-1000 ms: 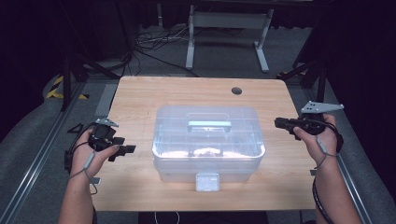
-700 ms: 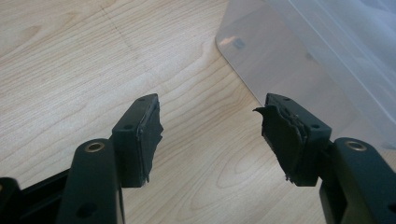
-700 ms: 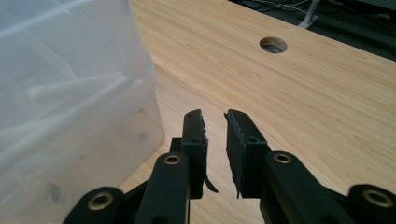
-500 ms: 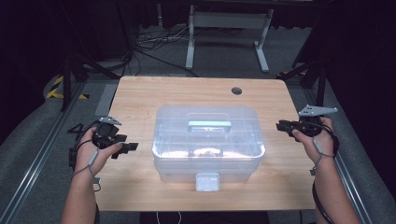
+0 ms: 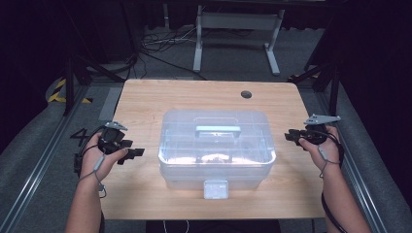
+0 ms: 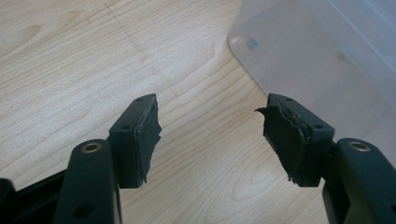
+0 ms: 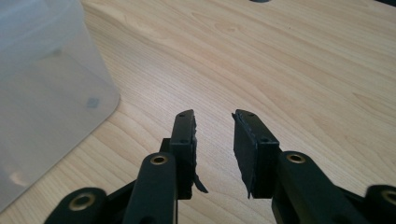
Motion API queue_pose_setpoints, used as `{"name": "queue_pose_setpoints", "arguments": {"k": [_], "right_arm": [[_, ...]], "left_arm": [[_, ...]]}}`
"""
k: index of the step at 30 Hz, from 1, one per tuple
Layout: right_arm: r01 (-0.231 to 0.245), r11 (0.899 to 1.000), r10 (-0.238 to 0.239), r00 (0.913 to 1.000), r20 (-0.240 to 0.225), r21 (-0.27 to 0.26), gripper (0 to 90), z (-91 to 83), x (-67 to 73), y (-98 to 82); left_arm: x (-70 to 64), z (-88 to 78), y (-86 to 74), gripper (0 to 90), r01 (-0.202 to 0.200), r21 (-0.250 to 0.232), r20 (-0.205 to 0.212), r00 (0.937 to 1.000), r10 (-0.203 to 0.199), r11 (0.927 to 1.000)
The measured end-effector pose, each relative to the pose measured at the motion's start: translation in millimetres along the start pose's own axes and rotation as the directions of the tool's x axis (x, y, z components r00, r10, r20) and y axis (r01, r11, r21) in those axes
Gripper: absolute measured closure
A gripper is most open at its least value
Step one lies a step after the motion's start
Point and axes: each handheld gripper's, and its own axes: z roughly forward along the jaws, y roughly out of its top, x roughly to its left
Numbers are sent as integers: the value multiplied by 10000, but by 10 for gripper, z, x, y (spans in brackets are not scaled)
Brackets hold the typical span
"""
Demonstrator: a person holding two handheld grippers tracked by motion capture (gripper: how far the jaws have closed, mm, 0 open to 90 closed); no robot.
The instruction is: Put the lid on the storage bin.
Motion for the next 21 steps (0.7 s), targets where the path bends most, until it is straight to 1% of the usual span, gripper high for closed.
{"name": "queue_pose_setpoints", "arguments": {"k": [2, 5, 7, 9, 15, 19, 21], "right_arm": [[25, 10000, -25, 10000, -7, 47, 687, 38, -3, -20], [26, 10000, -26, 10000, -57, 94, 687, 101, -4, -55], [67, 9998, -66, 9999, -103, 161, 687, 157, 0, -87], [104, 9998, -102, 9999, -107, 181, 687, 171, 0, -96], [49, 9999, -46, 9996, -275, 110, 679, 287, 8, -181], [63, 9997, -57, 9996, -287, 240, 670, 344, 10, -225], [89, 9996, -83, 9997, -250, 266, 649, 379, 15, -250]], "left_arm": [[0, 13, 0, 364, -6, 37, -20, 10000, 6, 10000], [5, 35, -2, 363, -20, 10, 106, 9999, 20, 10000], [16, 58, -7, 364, -38, -2, 75, 10000, 38, 10000], [19, 68, -9, 364, -19, 6, 100, 9999, 19, 10000], [33, 105, -18, 361, -17, 58, 188, 9998, 16, 10000], [44, 130, -24, 359, -34, 179, 196, 9998, 31, 9998], [46, 140, -25, 359, -20, 200, 183, 9998, 16, 9998]]}}
